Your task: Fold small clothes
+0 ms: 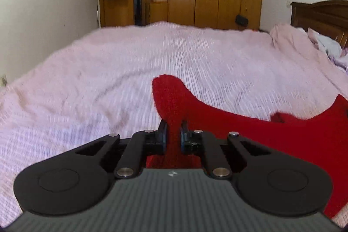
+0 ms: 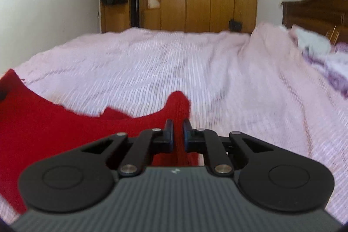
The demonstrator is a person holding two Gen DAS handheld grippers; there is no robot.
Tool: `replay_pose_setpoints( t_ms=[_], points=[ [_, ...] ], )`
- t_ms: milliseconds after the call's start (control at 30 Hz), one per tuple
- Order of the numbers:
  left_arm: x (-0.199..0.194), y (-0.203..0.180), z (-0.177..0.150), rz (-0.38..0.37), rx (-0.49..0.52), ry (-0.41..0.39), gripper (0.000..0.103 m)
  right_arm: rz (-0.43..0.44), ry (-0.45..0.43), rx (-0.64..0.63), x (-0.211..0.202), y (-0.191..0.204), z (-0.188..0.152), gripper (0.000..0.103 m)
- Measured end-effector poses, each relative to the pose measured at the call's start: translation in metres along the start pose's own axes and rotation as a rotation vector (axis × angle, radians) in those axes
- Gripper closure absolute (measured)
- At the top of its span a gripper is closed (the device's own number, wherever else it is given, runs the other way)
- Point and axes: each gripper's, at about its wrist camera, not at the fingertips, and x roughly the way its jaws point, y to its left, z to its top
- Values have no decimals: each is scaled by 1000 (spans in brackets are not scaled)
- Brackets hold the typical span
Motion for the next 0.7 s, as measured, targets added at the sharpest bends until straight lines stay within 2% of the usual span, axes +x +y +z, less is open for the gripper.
replay_pose_setpoints(
  t_ms=[167, 367, 433, 600, 667, 700],
  points=[
    [26, 0, 0, 50, 1, 25, 90, -35, 13, 21, 29, 1, 5, 91],
    [68, 13, -27, 91, -45, 138, 89, -70, 125, 2, 72, 2, -14, 91],
    [74, 16, -33, 94, -51, 152, 88, -76, 155, -10, 81, 2, -24, 89],
    [72, 17, -33, 97, -31, 161, 86, -87, 155, -34, 79, 8, -23, 86],
    [62, 16, -29, 107, -27, 174, 81, -49, 155, 17, 70, 2, -18, 86],
    [57, 16, -26, 121, -29, 185, 75, -26, 148, 58, 64, -2, -16, 86]
  ],
)
